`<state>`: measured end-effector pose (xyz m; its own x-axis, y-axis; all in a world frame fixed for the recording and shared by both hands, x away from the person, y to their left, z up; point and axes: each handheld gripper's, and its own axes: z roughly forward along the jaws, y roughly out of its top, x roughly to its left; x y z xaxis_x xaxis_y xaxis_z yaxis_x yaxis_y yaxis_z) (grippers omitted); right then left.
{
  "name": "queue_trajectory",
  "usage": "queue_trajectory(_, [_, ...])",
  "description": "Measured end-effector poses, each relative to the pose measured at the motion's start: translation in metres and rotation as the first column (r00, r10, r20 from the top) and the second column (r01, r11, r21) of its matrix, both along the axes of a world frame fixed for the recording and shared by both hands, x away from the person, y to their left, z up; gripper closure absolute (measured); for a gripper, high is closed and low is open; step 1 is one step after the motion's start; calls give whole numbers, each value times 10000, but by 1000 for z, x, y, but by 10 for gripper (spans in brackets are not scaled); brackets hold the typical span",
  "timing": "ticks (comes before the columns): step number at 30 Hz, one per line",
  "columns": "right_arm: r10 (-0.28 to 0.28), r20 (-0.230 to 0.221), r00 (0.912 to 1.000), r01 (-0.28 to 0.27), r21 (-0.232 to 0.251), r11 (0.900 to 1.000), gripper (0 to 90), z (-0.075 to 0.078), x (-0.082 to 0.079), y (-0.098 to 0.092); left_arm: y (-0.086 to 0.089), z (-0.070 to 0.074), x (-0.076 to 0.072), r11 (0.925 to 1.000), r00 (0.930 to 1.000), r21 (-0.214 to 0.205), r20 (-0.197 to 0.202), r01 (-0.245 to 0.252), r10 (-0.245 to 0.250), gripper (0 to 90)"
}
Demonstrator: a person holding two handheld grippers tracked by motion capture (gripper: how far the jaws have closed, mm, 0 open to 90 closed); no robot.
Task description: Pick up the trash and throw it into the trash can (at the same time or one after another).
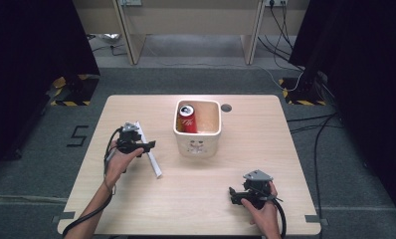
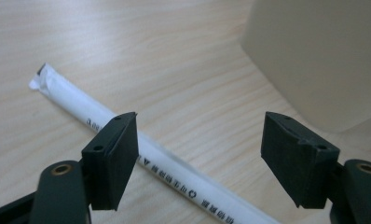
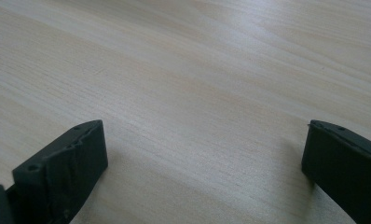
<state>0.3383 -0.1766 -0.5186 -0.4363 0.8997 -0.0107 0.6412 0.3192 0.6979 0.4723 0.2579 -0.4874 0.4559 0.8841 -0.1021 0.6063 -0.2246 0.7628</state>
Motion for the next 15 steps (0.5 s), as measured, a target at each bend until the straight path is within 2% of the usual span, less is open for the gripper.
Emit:
queue_trajectory(6, [5, -6, 10000, -5, -1, 10000, 3, 0, 0, 0, 0, -15, -3, 9999, 9998, 141, -197, -87, 90, 274])
queue_trajectory(15, [15, -2, 10000, -15, 1, 10000, 3, 0, 0, 0, 0, -25, -2, 9994, 9994, 275, -243, -231, 237, 303])
